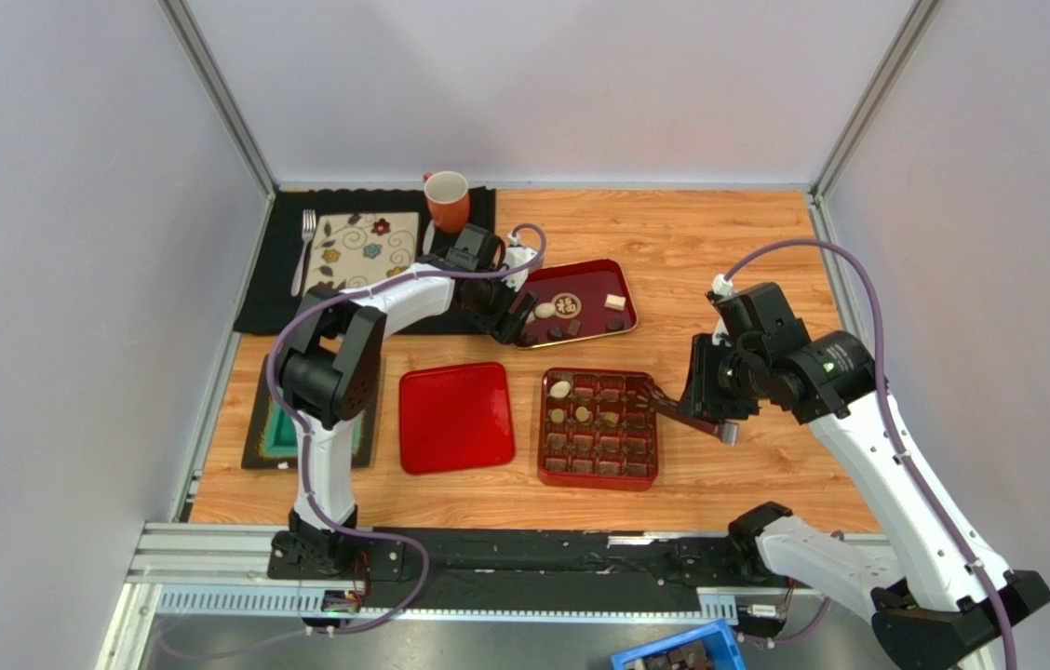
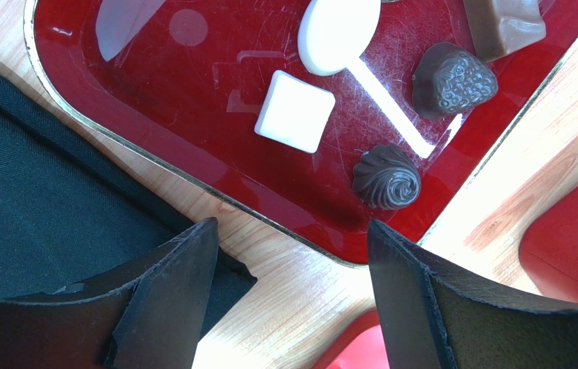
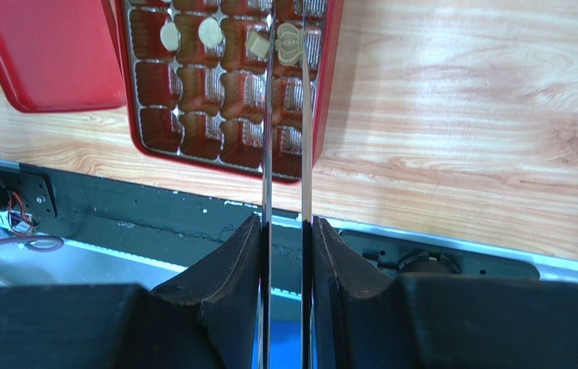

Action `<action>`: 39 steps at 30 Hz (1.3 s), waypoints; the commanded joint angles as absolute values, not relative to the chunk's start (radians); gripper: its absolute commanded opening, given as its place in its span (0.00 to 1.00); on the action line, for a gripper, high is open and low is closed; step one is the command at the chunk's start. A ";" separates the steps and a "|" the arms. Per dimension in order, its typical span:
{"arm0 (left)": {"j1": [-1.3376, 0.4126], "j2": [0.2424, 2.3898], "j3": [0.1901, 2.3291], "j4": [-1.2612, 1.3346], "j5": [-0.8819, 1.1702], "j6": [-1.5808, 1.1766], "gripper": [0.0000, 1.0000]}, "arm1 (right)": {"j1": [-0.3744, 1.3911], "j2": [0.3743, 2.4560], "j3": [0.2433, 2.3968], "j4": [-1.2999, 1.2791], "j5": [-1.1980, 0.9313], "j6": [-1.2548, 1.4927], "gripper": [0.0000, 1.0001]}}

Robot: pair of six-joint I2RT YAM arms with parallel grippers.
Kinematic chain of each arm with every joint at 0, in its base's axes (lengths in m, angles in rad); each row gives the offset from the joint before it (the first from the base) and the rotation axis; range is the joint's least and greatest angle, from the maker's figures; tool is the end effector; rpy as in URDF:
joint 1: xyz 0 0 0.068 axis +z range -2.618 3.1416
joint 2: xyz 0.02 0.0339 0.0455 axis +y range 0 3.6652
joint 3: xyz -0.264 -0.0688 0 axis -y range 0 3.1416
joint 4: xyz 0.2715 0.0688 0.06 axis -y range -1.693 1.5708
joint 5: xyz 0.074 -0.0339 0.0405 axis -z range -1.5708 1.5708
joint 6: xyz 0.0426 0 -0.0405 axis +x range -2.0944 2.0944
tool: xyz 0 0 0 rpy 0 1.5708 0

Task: Pack the chocolate
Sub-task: Pick up the fake chocolate from the plate, then place the fake chocolate in the packing box.

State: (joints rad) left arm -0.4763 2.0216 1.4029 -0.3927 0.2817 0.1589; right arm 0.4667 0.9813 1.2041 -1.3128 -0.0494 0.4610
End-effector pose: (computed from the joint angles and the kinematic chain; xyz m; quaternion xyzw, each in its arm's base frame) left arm 0.3962 -0.2178 0.1451 0.3340 0.8919 -0.1764 0.2486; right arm 0.1586 0.0823 0.3481 -0.0086 0.9709 0.1279 0.2021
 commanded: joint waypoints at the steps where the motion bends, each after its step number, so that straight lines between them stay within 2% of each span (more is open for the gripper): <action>1: -0.477 1.979 1.419 -0.425 0.293 0.158 0.79 | 0.479 0.954 1.190 -1.339 -0.072 0.489 0.30; 6: -0.477 1.974 1.420 -0.425 0.298 0.153 0.79 | 0.489 0.948 1.169 -1.336 -0.075 0.495 0.32; 14: -0.477 1.974 1.422 -0.425 0.302 0.155 0.79 | 0.491 0.956 1.184 -1.341 -0.052 0.494 0.41; 23: -0.477 1.957 1.405 -0.423 0.301 0.163 0.79 | 0.492 1.022 1.284 -1.313 -0.029 0.466 0.42; 32: -0.476 1.879 1.381 -0.431 0.319 0.160 0.79 | 0.491 1.244 1.448 -1.177 0.000 0.381 0.42; 39: -0.459 1.830 1.368 -0.439 0.348 0.126 0.82 | 0.489 1.437 1.528 -0.961 0.017 0.367 0.43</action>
State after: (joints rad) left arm -0.4751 1.8874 1.3819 -0.4355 0.3069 0.1551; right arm 0.4885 1.3521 1.4567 -1.1458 -0.0002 0.3923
